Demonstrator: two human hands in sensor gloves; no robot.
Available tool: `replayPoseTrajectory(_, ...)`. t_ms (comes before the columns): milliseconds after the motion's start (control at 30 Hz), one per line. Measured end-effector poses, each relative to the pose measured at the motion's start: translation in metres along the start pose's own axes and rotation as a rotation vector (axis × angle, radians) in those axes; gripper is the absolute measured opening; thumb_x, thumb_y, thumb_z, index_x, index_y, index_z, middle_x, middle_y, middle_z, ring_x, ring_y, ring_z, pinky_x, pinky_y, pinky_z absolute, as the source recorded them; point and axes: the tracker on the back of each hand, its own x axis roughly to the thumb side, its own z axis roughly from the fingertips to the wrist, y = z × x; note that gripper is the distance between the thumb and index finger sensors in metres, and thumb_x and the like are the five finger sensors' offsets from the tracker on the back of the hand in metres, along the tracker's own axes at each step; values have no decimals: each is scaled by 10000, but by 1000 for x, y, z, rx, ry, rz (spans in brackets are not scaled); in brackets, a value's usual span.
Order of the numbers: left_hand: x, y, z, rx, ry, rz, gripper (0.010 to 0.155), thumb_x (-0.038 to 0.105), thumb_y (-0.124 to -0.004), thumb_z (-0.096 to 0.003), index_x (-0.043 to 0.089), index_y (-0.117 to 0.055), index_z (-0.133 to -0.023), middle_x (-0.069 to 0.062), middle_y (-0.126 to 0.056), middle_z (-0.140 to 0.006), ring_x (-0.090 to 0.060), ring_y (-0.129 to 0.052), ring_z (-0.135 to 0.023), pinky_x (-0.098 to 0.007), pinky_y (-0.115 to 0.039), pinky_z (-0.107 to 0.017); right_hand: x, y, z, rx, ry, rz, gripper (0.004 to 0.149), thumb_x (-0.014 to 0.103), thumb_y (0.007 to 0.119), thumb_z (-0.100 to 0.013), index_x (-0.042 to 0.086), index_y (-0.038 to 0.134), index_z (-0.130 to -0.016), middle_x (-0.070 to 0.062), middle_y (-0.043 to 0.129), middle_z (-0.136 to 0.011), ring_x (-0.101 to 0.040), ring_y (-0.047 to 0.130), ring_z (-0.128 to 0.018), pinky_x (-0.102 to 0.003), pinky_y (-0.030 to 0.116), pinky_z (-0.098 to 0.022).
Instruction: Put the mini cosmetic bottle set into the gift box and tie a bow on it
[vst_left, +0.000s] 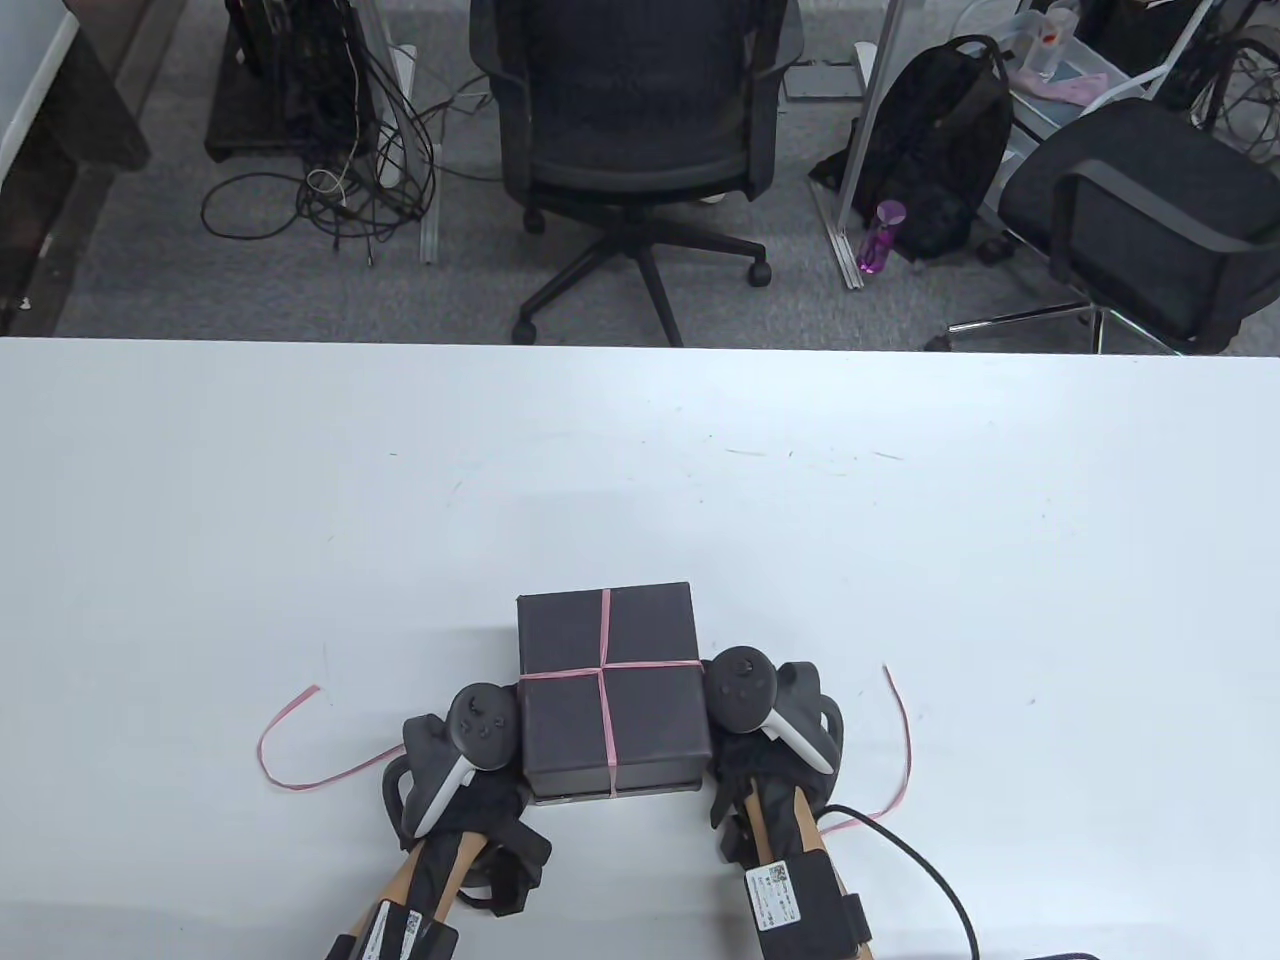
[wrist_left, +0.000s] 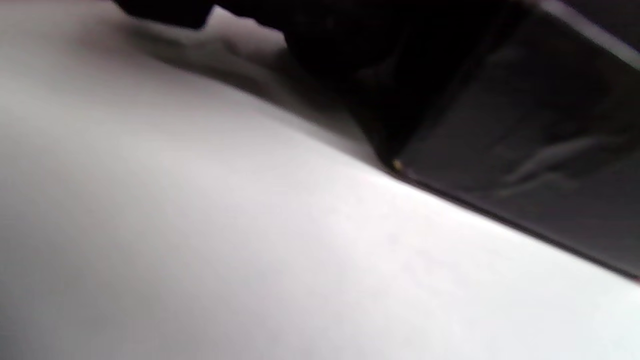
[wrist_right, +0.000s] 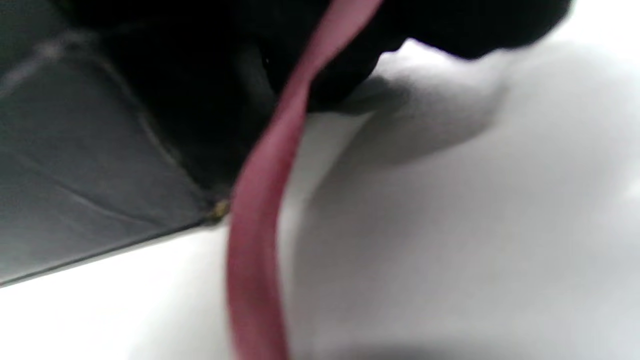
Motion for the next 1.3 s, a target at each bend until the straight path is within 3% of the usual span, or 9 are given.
replayPoseTrajectory(133, -3, 3, 0, -10, -10, 93, 514, 365, -445, -631, 251, -456, -1132, 46, -868, -677, -1, -888, -205, -253, -878, -195, -3, -2, 1, -24, 7, -82, 500, 213, 512, -602, 35, 551, -1068, -177, 889, -540, -81, 877, -206, -273, 849, -152)
replayPoseTrajectory(267, -9, 11, -1, -93, -45, 371, 560, 404, -410, -630, 345, -249, -1163, -100, -867, -855, 16, -873, -202, -244, -873, -193, -12, -5, 5, -60, 14, -403, 524, 240, 481, -609, 45, 495, -1095, -267, 921, -650, -74, 884, -186, -259, 849, -128)
replayPoseTrajectory(300, -11, 13, -2, -121, -59, 454, 559, 407, -409, -633, 364, -221, -1157, -124, -858, -888, 25, -863, -195, -243, -873, -191, -14, -5, 6, -55, 10, -496, 543, 251, 473, -610, 100, 418, -1129, -299, 909, -701, -72, 876, -171, -259, 843, -119)
replayPoseTrajectory(467, -23, 22, -3, -155, -138, 732, 539, 465, -447, -642, 429, -286, -1155, -178, -839, -899, 7, -834, -189, -250, -850, -187, -19, -4, 5, 104, -46, -768, 569, 300, 419, -633, 191, 222, -1155, -349, 860, -757, -24, 854, -178, -210, 837, -121)
replayPoseTrajectory(567, -30, 29, -5, -171, -207, 834, 560, 486, -471, -645, 368, -335, -1175, -177, -837, -898, 1, -835, -183, -240, -846, -180, -16, -5, 6, 219, -133, -951, 588, 323, 395, -641, 211, 120, -1149, -374, 807, -751, -17, 844, -199, -197, 829, -129)
replayPoseTrajectory(733, -35, 35, -8, -275, -316, 1042, 570, 448, -536, -660, 320, -349, -1183, -213, -812, -919, 9, -856, -208, -230, -847, -195, -12, -11, 10, 218, -240, -1040, 607, 353, 385, -646, 213, 66, -1143, -341, 806, -697, -5, 838, -197, -184, 826, -128)
replayPoseTrajectory(900, -38, 32, -15, -339, -352, 1102, 606, 233, -635, -621, 375, -375, -1150, -172, -816, -961, -14, -871, -209, -252, -852, -200, -12, -16, 13, 169, -273, -1070, 610, 346, 408, -652, 207, 94, -1156, -324, 818, -678, -3, 836, -186, -182, 822, -120)
replayPoseTrajectory(1067, -36, 35, -19, -387, -449, 993, 722, 175, -704, -584, 519, -295, -1070, -6, -773, -1043, -43, -897, -241, -270, -864, -236, -11, -20, 15, 135, -295, -1097, 605, 341, 423, -655, 210, 123, -1164, -309, 828, -667, 2, 830, -177, -179, 820, -111)
replayPoseTrajectory(1300, -17, 44, -8, -175, -558, 756, 913, 282, -794, -538, 470, -46, -1027, 52, -706, -1078, -31, -921, -256, -238, -876, -254, -2, -23, 19, 138, -369, -1183, 618, 321, 443, -672, 129, 119, -1161, -321, 832, -664, 10, 834, -175, -169, 822, -108)
